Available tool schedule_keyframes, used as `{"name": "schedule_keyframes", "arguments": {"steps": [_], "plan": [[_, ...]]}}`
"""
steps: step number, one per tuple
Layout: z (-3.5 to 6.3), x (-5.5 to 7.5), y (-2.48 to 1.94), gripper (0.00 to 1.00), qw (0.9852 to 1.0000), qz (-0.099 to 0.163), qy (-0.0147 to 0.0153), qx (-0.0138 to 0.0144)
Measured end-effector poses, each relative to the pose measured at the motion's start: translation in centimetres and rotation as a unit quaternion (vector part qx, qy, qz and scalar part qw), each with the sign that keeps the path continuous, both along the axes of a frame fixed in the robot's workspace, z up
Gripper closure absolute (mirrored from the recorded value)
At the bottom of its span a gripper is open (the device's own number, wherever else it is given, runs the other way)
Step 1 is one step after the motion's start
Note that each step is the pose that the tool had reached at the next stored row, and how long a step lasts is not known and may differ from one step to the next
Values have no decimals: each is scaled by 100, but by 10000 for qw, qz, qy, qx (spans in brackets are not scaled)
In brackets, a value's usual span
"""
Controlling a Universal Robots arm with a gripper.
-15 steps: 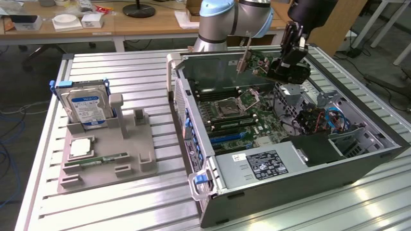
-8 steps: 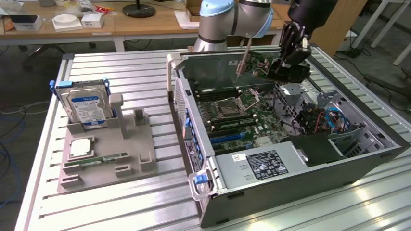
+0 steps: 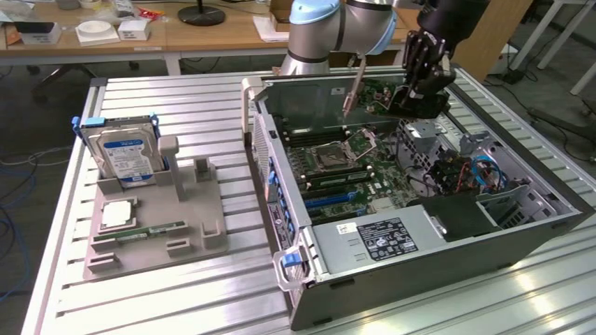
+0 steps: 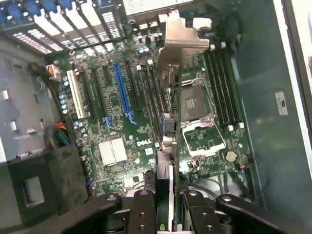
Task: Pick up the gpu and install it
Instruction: 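Insert the gpu into the slot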
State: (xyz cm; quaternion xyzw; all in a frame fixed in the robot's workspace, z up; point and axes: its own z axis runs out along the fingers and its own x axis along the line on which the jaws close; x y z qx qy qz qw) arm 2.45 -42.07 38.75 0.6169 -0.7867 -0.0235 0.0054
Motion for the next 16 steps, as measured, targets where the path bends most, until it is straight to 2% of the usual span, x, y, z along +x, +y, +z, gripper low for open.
{"name": "schedule_keyframes", "arguments": {"steps": [9,16], "plan": [[-11,0,-1,73,9989,451,-135,5],[-16,0,-3,73,9968,778,-204,13]]}}
